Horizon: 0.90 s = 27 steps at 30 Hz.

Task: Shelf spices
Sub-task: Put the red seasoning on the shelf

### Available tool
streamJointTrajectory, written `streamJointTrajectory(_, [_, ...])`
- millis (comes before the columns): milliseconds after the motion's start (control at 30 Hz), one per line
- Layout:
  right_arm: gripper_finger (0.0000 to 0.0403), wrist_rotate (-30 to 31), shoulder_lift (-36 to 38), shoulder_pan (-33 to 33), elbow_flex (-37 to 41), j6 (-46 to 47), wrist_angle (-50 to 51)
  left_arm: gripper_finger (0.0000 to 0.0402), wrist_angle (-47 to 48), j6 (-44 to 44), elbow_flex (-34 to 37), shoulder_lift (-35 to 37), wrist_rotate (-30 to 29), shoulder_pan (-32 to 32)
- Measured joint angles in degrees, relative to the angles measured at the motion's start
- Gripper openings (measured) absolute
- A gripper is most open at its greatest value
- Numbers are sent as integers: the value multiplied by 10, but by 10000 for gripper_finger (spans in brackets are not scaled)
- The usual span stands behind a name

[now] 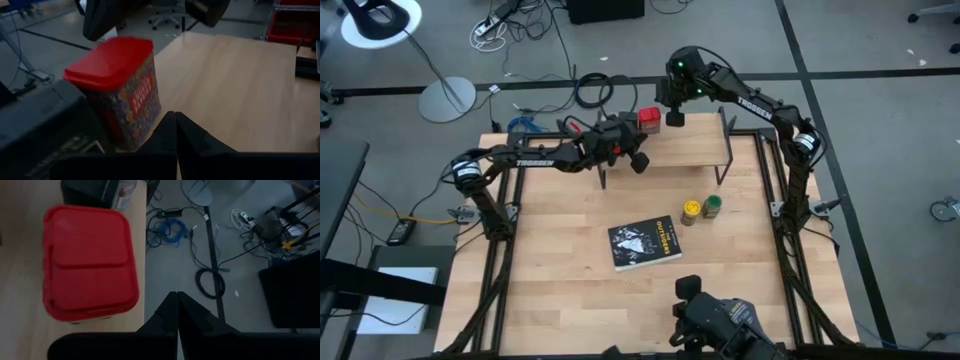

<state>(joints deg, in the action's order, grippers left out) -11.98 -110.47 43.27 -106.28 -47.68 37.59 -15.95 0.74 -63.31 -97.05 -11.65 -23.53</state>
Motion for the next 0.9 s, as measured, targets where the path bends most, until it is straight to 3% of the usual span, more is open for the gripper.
streamJointTrajectory(900, [0, -1, 0, -5, 0, 0, 39, 0, -39, -12, 0, -26, 19, -40])
